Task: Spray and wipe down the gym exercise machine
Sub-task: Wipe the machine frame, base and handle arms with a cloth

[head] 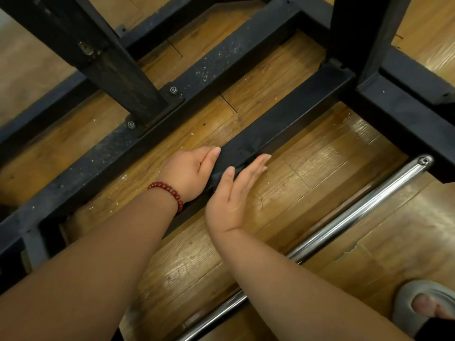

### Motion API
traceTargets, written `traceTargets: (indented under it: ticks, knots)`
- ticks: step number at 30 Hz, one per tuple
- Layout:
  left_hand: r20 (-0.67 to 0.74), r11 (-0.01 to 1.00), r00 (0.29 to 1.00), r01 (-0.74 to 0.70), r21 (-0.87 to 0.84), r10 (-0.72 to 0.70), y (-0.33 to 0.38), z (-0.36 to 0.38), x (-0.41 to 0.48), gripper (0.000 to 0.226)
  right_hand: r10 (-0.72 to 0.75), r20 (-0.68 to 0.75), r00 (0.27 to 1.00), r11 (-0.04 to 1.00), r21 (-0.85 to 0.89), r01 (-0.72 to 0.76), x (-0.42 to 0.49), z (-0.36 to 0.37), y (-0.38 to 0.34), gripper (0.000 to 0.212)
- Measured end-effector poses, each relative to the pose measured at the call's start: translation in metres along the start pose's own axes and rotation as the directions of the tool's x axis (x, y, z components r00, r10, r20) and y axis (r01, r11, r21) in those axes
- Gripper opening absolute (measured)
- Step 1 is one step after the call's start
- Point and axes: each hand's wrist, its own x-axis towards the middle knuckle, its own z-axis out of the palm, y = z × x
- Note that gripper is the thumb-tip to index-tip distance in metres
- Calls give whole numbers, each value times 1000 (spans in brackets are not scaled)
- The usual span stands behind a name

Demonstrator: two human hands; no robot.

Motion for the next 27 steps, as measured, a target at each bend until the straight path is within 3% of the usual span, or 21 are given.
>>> traceTargets:
  ticks: [3, 8, 11, 14, 17, 20, 27]
  knots:
    - [12, 1000, 1000, 13, -5, -13, 0, -1, 0, 34, 16, -6, 1000, 1000, -1, -16, 17, -9, -4, 61]
    - [-17, 999, 1000, 23, 44, -23, 1, 2, -3, 43, 96, -199, 975, 995, 58, -86, 54, -12, -18, 61]
    - [-58, 999, 998, 10, 39, -8, 4, 0, -5, 44, 72, -78, 994, 997, 24, -70, 13, 2, -16, 65]
    - [-81, 996, 993, 76, -53, -80, 2, 0, -14, 41, 39, 70, 997, 999, -6, -39, -14, 0, -6, 63]
    - [-77, 979, 978, 191, -65, -195, -18, -3, -35, 44, 52, 13, 999, 998, -32, -51, 9, -4, -8, 65]
    - [-65, 953, 954, 298, 55, -294, -39, -3, -58, 56, 14, -79, 997, 999, -29, -17, 21, -4, -9, 66]
    - [-111, 954, 952, 293, 57, -285, -44, -1, -61, 48, 58, 36, 998, 998, -23, -57, -40, 22, -5, 70]
